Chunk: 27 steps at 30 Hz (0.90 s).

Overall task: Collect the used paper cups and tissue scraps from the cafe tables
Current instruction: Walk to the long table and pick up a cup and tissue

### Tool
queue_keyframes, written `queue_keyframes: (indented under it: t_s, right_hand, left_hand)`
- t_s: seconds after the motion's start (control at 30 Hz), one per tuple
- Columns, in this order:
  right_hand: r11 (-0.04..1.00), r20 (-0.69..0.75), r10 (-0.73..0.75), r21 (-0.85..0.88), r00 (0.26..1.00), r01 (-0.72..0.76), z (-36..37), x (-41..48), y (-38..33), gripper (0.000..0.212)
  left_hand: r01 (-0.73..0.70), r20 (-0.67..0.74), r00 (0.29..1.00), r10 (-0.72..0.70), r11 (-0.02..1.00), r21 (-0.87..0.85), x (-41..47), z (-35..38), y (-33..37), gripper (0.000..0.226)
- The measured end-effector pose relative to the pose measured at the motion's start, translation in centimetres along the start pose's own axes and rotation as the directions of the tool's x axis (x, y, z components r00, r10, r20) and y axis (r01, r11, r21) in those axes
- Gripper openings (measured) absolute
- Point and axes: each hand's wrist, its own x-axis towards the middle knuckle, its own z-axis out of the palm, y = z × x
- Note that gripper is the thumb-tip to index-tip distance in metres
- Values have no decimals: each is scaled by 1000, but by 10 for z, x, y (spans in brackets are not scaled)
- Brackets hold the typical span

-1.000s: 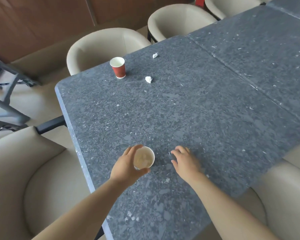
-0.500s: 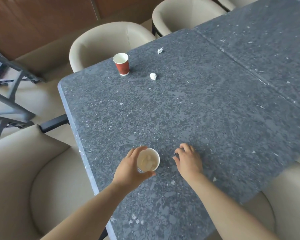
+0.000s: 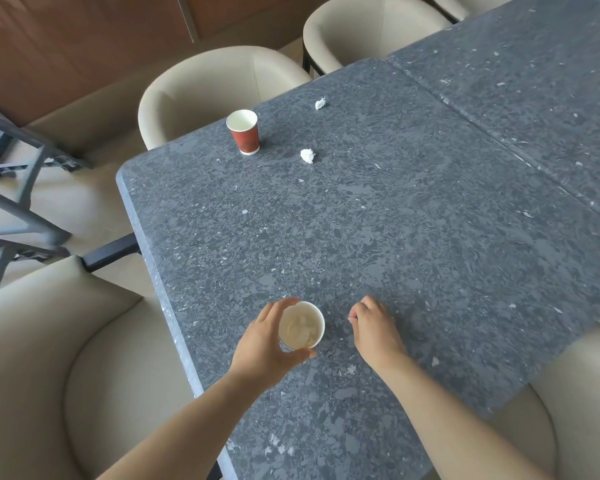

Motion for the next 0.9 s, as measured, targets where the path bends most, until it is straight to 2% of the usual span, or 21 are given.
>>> queue_keyframes:
  t_s: [0.1,0.23,0.3,0.47,0.73,0.9]
  right_hand:
    - [997,-44,-52,60,998,54,-12,-4,-9,15]
    - [948,-269,-163,224,949,226,-44,-13,-39,9]
    - [912,-312,-225,267,923,312,-56,-22,-56,7]
    - [885,-157,-305,317,939,340,-59,-48,-72,8]
    - [879,-174,-320,312,931,360,-52,-69,-71,16]
    - [848,-123,-428,287,895,445,-31,-82,-87,23]
  left_hand:
    - [4,7,1000,-4,1000,2,0,-1,1,82]
    - [16,27,999,-17,1000,25,-2,-5,7,80]
    - [13,58,998,-16,998,59,-4,-9,11,80]
    - [-53,87,995,42,990,131,-16,-18,18,80]
    - [-34,26,999,31,989,147,-56,-14,10,80]
    - [13,-22,1000,-9,987,159,-90,-13,-4,80]
